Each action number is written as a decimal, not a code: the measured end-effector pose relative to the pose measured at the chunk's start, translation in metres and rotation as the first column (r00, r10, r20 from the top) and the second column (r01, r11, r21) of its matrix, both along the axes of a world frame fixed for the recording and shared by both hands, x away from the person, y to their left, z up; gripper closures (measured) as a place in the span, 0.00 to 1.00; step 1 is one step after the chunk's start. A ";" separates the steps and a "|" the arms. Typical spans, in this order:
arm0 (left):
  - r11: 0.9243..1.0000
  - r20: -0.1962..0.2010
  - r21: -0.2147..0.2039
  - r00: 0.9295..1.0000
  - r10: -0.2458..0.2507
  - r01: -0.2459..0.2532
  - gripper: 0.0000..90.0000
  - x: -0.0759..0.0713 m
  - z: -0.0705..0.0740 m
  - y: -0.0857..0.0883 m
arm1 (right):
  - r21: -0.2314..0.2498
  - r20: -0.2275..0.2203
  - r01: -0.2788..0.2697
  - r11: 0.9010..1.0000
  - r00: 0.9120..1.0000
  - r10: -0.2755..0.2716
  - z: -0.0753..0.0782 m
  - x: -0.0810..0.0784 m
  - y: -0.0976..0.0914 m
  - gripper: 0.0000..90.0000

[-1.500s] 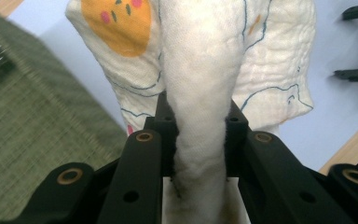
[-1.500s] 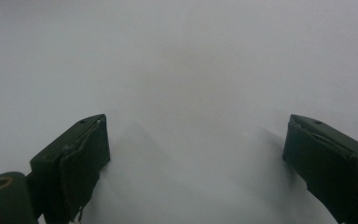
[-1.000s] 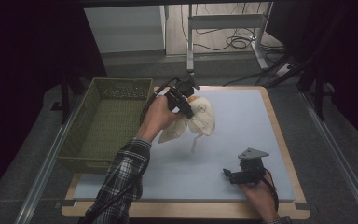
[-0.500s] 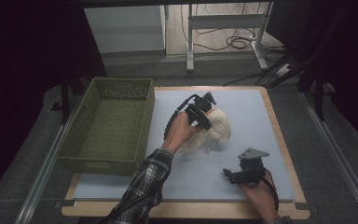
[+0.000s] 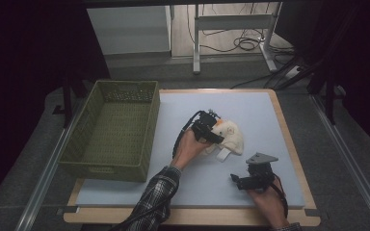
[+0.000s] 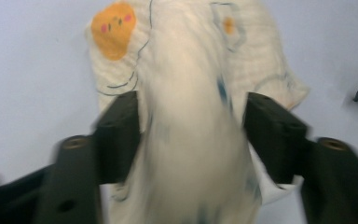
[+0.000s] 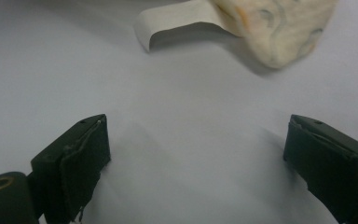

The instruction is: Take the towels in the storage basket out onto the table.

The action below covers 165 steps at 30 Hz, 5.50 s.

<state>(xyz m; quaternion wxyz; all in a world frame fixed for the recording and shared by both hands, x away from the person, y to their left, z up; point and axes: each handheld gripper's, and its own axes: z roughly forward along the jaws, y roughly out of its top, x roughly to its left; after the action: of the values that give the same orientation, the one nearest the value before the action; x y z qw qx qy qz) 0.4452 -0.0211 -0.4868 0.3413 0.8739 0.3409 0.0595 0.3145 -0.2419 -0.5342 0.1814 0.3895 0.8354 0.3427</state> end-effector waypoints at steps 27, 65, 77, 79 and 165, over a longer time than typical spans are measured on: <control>0.993 0.200 -0.090 0.975 0.096 -0.080 0.54 -0.075 -0.034 0.080 | 0.035 0.054 -0.045 0.998 0.998 0.043 0.023 0.034 -0.017 0.62; 0.976 0.166 -0.115 0.965 0.203 -0.186 0.97 -0.011 0.015 0.082 | 0.065 0.146 -0.018 0.998 0.989 0.008 0.120 0.104 -0.054 0.96; 0.958 0.184 -0.043 0.940 0.288 -0.285 0.30 0.000 -0.001 0.070 | 0.089 0.032 0.005 0.996 0.999 -0.008 0.099 0.133 -0.052 0.77; 0.956 0.171 -0.054 0.941 0.293 -0.288 0.27 -0.004 -0.007 0.071 | 0.098 0.006 -0.026 0.995 1.000 0.026 0.087 0.125 -0.049 0.77; 0.949 0.117 -0.028 0.942 0.314 -0.313 0.13 -0.002 -0.057 0.078 | 0.148 -0.032 -0.088 0.985 0.995 0.094 0.053 0.065 -0.064 0.83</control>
<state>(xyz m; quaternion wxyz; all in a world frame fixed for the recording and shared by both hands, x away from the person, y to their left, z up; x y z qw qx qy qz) 0.4432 0.0566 -0.5436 0.3512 0.8018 0.4547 0.1641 0.3791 -0.3059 -0.4812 0.1203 0.3698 0.8283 0.4034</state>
